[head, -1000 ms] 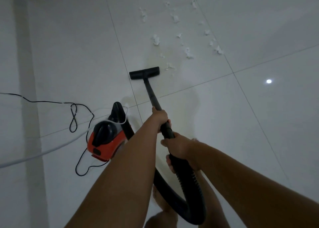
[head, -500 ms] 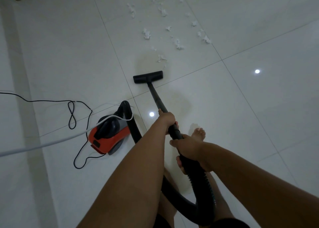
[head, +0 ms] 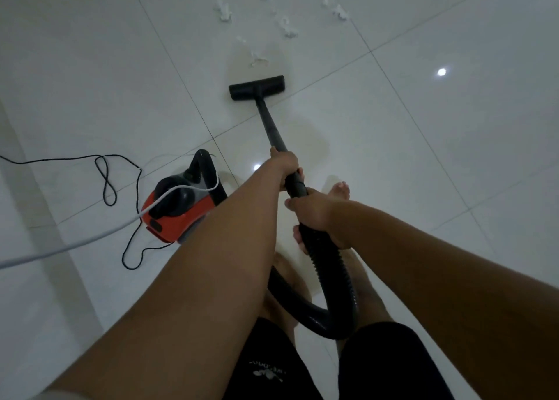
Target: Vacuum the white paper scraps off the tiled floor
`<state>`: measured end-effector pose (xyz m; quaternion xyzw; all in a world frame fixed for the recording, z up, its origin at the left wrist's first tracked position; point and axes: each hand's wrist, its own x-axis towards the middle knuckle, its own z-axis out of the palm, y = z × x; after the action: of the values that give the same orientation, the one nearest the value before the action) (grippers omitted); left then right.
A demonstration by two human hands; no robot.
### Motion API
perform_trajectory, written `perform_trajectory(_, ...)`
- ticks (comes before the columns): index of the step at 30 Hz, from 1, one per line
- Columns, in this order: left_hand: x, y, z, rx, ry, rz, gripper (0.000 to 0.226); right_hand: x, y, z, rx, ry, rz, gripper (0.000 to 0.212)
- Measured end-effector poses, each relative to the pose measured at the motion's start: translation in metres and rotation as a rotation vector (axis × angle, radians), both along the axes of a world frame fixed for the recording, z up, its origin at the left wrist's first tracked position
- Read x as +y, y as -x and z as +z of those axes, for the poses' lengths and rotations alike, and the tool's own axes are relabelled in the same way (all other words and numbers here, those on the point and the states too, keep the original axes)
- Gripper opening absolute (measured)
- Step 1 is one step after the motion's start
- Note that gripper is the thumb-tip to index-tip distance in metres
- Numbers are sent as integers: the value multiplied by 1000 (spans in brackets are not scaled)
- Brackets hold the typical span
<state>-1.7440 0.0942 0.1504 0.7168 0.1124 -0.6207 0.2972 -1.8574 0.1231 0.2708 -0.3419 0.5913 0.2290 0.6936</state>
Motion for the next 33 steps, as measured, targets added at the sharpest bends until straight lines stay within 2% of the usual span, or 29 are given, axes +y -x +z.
perform_trajectory(7,-15,-7,-16,-25,-12,-5,57,-9,-6,-21,-10,8,-51,35)
perform_trajectory(15,-37,10,-33,-26,14,-2,53,-29,12,-50,7,198,131,48)
perform_trajectory(18,-44,16,-33,-24,8,-9,53,-39,17,-50,27,193,171,51)
perform_trajectory(21,-54,11,-31,-34,12,0,53,-51,15,-53,18,160,119,56)
perform_trajectory(29,-75,1,-35,-62,-19,-57,61,-75,8,-52,9,154,113,46)
perform_trajectory(33,-92,0,-37,-71,-13,-18,63,-94,8,-52,6,143,153,47)
